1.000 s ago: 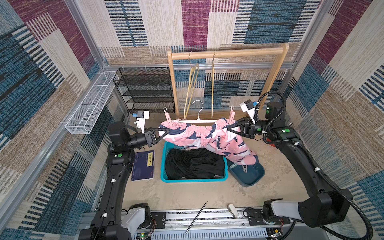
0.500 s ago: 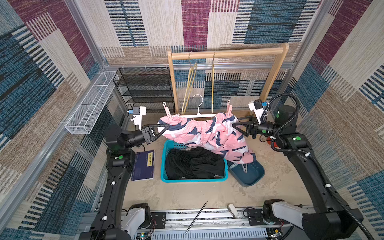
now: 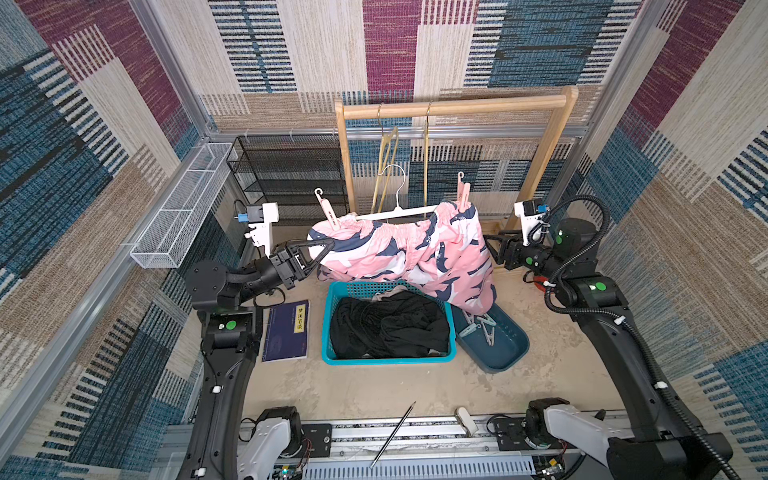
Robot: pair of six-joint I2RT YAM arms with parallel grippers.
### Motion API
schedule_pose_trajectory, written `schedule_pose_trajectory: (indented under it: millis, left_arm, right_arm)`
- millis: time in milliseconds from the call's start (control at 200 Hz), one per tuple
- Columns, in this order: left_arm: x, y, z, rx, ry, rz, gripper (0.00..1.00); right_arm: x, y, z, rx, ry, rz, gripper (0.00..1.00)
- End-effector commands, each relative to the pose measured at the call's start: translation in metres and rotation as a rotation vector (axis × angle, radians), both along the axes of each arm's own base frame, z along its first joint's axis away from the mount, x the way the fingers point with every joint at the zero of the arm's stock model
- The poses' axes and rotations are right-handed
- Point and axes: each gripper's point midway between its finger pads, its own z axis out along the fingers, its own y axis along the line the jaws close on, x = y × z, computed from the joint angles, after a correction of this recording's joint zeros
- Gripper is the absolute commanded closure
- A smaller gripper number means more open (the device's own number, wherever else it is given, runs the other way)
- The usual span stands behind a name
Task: Remove the clothespins securing shorts to the hanger
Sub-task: Adjust the shorts in the basket.
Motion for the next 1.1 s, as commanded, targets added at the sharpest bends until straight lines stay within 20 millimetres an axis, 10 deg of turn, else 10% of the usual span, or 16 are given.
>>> schedule_pose_trajectory:
  millis: [0,240,636,1092]
  left_arm:
    - [-0.011,0.001,0.025,-0.045,-0.065,0.007,1.00]
    - [-0.021,-0.006,0.046,-0.104,-0.109,-0.012,1.00]
    - [-0.033,-0.016,0.092,-0.241,-0.161,-0.051,1.00]
    - [0.002,-0.029,0.025,-0.310,-0.032,-0.059,1.00]
  right_arm:
    - [0.006,-0.014,0.009,-0.015,-0.017,-0.047,0.39]
    - [0.020,-0.060,0.025,-0.005,-0.014,-0.138,0.36]
    - [0.035,-0.053,0.022,0.055,-0.045,-0.098,0.35]
    - [0.001,-0.023,-0.002,0.155,-0.016,0.059,0.35]
